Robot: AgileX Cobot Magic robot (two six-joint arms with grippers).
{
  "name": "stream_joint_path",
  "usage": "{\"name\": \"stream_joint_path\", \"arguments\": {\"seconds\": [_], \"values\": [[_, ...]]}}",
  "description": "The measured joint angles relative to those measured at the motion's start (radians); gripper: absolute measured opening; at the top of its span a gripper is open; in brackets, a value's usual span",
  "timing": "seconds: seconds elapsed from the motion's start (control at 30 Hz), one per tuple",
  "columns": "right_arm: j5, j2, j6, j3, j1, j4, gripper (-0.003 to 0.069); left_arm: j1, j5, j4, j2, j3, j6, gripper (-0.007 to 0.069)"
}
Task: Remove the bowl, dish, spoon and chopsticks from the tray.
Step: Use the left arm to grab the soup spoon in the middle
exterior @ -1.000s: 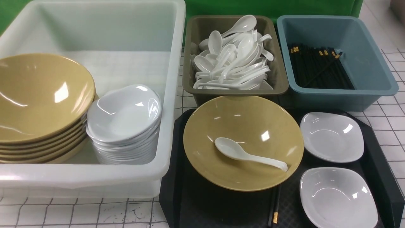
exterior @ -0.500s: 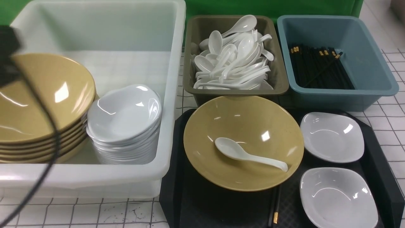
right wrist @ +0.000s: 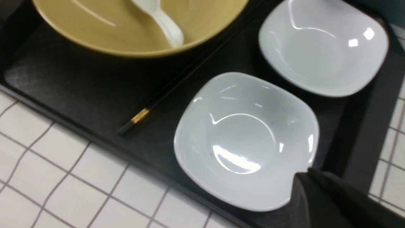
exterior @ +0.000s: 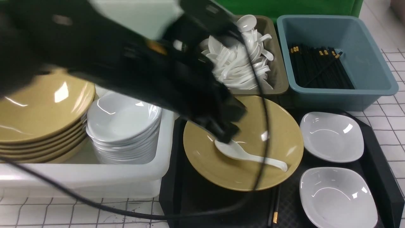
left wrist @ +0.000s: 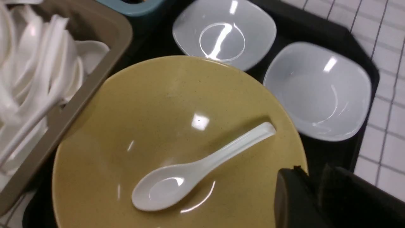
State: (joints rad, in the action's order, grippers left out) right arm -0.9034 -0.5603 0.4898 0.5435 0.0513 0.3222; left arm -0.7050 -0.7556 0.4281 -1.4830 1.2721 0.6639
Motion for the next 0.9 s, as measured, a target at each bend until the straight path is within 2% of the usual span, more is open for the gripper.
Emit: {"name": "stream_joint_path", "arguments": {"seconds": [0.1,0.13,0.23,0.33,0.43,0.53,0.63,0.7,0.83,0.9], "values": [[0.004,0.0,0.015,-0.01,0.0,0.005,0.0038,-0.059,0.021,-0.101,-0.091,0.023,0.023,0.0218],[0.007,0.0,0.02,-0.015,0.0,0.006,0.0038,-0.08,0.034,-0.151,-0.121,0.027,0.045,0.0285],[0.031,0.0,0.031,-0.036,0.0,0.013,0.0038,-0.109,0.074,-0.253,-0.205,0.027,0.086,0.0402],[0.049,0.0,0.035,-0.053,0.0,0.026,0.0038,-0.113,0.107,-0.288,-0.261,0.028,0.097,0.0445],[0.074,0.0,0.036,-0.081,0.0,0.049,0.0038,-0.112,0.159,-0.316,-0.338,0.028,0.1,0.0455],[0.097,0.0,0.036,-0.102,0.0,0.062,0.0038,-0.112,0.205,-0.346,-0.394,0.029,0.1,0.0433],[0.127,0.0,0.036,-0.121,0.0,0.07,0.0038,-0.111,0.217,-0.345,-0.443,0.032,0.093,0.0379],[0.144,0.0,0.036,-0.126,0.0,0.073,0.0038,-0.111,0.222,-0.342,-0.452,0.039,0.077,0.0321],[0.161,0.0,0.036,-0.127,0.0,0.075,0.0038,-0.111,0.257,-0.363,-0.457,0.046,-0.006,0.0109],[0.162,0.0,0.037,-0.127,0.0,0.077,0.0038,-0.109,0.29,-0.4,-0.459,0.055,-0.04,0.0046]]}}
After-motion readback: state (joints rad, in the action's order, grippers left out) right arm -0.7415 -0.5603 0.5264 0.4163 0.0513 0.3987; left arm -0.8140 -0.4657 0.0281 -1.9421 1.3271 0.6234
